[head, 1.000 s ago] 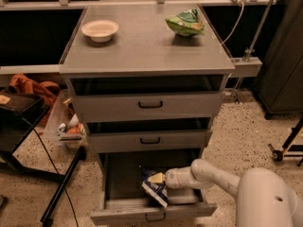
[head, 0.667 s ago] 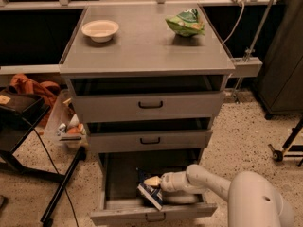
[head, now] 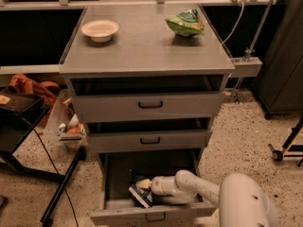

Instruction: Place blue chip bag into bottom drawer

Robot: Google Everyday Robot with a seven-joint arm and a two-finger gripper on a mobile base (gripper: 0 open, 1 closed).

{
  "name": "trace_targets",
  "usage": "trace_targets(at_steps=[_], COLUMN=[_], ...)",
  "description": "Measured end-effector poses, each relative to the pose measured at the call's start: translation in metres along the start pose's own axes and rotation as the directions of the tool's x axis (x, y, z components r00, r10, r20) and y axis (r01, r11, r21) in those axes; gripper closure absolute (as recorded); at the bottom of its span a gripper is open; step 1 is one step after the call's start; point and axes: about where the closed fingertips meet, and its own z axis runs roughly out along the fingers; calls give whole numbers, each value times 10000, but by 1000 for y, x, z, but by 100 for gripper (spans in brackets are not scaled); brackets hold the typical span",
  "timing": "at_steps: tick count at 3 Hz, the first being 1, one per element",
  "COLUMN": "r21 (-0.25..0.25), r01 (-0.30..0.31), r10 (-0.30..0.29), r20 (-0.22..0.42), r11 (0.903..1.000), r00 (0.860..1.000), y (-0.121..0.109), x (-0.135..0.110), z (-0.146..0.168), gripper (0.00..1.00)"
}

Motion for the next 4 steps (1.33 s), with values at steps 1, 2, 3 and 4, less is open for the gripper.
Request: trace_targets(at_steps=[1,2,3,4], r21=[-281,-533,-564,-343], r01=[-105,-121,217,675], r10=[103,110,-228,-676], r20=[-75,-206,-192,-5], r11=[9995,9985,9982,9971], r00=[9999,9997,9996,9977], y=[5,11,17,21], x=[9,16,8,-11], z=[32,51,48,27], gripper=[11,0,0,0])
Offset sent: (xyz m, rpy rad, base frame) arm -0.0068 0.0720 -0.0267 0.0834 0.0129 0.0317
